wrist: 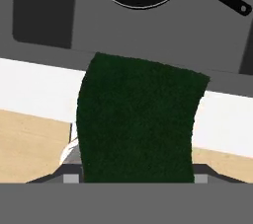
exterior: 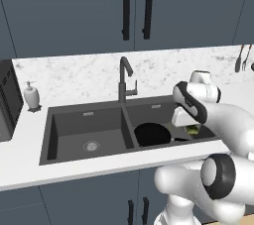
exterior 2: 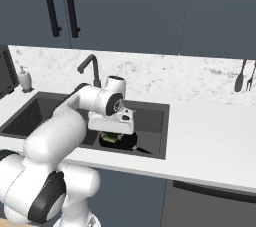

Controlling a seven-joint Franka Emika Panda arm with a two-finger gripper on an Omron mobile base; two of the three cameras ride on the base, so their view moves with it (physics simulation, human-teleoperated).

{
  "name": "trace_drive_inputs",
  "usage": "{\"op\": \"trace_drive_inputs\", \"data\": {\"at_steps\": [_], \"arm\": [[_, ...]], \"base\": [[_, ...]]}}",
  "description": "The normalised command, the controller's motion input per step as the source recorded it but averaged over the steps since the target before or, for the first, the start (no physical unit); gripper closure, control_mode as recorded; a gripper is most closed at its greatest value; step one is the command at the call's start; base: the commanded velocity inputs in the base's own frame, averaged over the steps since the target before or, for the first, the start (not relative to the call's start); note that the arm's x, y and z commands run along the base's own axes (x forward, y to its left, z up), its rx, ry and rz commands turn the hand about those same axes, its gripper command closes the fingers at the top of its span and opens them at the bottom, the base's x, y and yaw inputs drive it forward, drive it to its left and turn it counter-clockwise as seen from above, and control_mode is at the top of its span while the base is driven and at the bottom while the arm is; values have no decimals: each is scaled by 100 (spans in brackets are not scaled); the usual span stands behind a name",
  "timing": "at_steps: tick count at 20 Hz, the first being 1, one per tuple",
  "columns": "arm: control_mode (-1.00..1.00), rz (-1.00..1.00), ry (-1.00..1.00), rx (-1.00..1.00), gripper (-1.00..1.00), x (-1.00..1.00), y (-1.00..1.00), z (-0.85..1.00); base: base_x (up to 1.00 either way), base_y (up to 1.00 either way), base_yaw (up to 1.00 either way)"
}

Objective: Pick the pan and sponge and place them into the sink. Then turn on the water.

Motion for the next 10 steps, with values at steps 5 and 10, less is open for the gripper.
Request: {"op": "trace_drive_inputs", "data": {"at_steps": [5,10], "arm": [[-100,0,0,0,100,69,-30,-77],[-100,0,1,0,100,57,-1,-23]], "base": [[0,0,0],[0,0,0]]}}
